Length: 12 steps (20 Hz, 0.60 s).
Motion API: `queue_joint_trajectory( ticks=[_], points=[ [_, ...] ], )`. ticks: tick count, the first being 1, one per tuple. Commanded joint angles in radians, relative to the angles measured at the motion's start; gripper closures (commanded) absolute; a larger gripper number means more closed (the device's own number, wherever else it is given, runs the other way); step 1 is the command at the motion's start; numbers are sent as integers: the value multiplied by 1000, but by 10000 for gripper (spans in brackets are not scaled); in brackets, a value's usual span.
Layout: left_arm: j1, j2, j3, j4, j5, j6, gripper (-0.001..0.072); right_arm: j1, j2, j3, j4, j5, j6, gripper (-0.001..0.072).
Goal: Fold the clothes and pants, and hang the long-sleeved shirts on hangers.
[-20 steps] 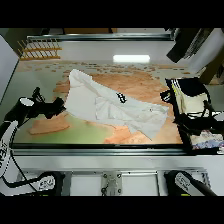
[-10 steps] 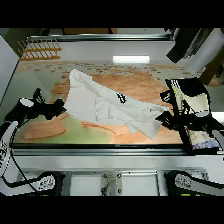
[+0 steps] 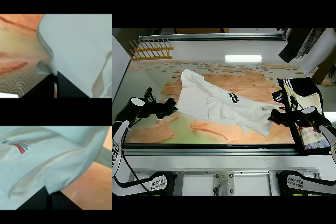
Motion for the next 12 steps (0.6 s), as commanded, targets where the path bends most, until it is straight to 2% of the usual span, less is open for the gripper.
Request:
queue_joint_trajectory(
  ticks=[1, 3, 6, 9, 12],
  points=[
    [29, 37, 85, 17, -41, -1, 699, 1, 64, 124, -47, 110, -7, 701],
    [60, 115, 206, 25, -64, -1, 699, 1, 135, 278, -114, 205, 16, 700],
    [95, 253, 435, 25, -108, -1, 699, 1, 248, 546, -132, 298, 40, 701],
    [96, 394, 650, 27, -121, 1, 699, 1, 368, 782, -131, 284, 55, 701],
    [96, 532, 782, 38, -108, 7, 699, 1, 488, 912, -132, 222, 55, 700]
  ],
)
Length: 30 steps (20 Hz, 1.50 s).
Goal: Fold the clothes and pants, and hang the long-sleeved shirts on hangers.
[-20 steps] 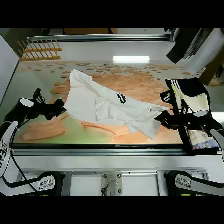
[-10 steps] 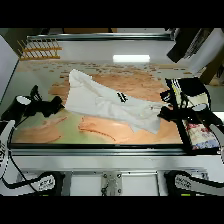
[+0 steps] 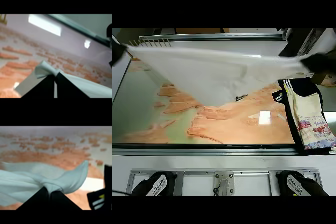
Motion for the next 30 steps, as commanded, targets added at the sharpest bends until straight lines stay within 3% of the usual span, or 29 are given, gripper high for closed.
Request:
queue_joint_trajectory(
  ticks=[1, 4, 8, 14, 19, 23, 26, 30],
  points=[
    [4, 165, 174, 35, -3, 6, 699, 0, 153, 161, -5, -63, 8, 700],
    [4, 281, 227, 156, -2, 5, 699, 0, 280, 163, -18, -114, 17, 700],
    [4, 417, 180, 291, 2, -46, 699, 0, 381, 163, -129, -113, 148, 700],
    [4, 416, 65, 285, -28, -104, 700, 1, 370, 163, -152, -13, 270, 701],
    [-58, 174, -74, 255, -106, -105, 700, 30, 112, 154, -136, 240, 304, 702],
    [-156, -117, -161, 256, -96, -103, 699, 170, -237, 145, -288, 328, 354, 702],
    [-200, -357, -125, 260, -27, -103, 699, 216, -476, 148, -322, 265, 363, 701],
    [-216, -638, 27, 251, -4, -100, 699, 222, -660, 148, -308, 67, 363, 701]
  ],
)
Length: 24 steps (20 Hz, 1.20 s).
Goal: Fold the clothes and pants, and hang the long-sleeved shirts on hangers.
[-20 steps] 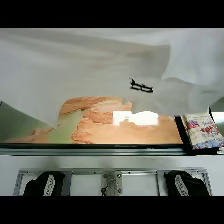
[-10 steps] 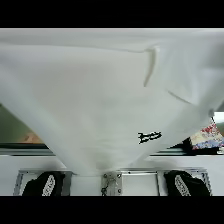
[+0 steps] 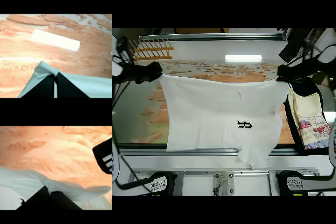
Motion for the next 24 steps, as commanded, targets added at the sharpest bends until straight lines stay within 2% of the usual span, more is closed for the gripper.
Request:
queue_joint_trajectory(
  ticks=[1, 5, 9, 13, 16, 19, 24],
  points=[
    [-18, -246, 120, -9, 18, 2, 699, 13, -162, 0, -10, -176, 7, 701],
    [-10, -366, 230, -10, 7, 2, 699, 10, -182, 0, -13, -317, 7, 701],
    [-5, -368, 242, 1, -15, 2, 699, 7, -155, -17, -93, -257, 4, 702],
    [3, -368, 241, 4, -93, 4, 699, 14, -41, -217, -149, -246, 4, 702],
    [-4, -368, 237, 74, -158, 2, 699, 14, 42, -399, -149, -262, 4, 702],
    [-3, -323, 110, 78, -126, -10, 699, 14, 76, -517, -148, -277, 4, 701],
    [-3, -241, -146, 23, 5, -8, 699, 22, 72, -575, -144, -293, 3, 699]
  ],
)
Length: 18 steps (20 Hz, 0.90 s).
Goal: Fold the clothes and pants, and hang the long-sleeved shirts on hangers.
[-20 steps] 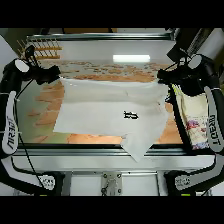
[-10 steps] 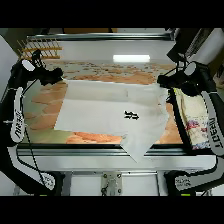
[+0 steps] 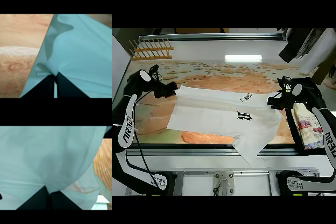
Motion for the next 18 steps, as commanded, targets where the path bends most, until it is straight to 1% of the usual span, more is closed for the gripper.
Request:
queue_joint_trajectory(
  ticks=[1, 3, 4, 5, 6, 7, 9, 11, 14, 17, 18],
  points=[
    [-1, 47, -153, -41, 83, -3, 699, 6, 6, -41, 7, -9, 0, 698],
    [0, 63, -204, -40, 99, -3, 699, 6, 6, -41, 32, -8, 0, 687],
    [1, 71, -219, -40, 98, -3, 693, 6, 7, -40, 47, -9, -1, 649],
    [2, 82, -223, -40, 100, -3, 468, 5, 10, -40, 67, -8, -3, 394],
    [2, 98, -217, -40, 100, -4, 238, 2, 21, -40, 80, -8, -5, 184],
    [7, 121, -206, -39, 96, -3, 203, 0, 45, -39, 79, -8, -4, 185],
    [33, 190, -186, -26, 66, -3, 203, -24, 130, -39, 61, 5, -4, 185],
    [82, 288, -238, 26, 39, -4, 204, -67, 240, -41, 12, 59, -4, 185],
    [179, 430, -436, 54, 12, -5, 203, -130, 375, -41, 5, 142, -4, 185],
    [262, 537, -677, 35, 25, -8, 203, -134, 459, -43, 12, 140, -4, 185],
    [285, 563, -751, 36, 43, -30, 203, -134, 472, -43, 27, 137, -4, 185]
  ],
)
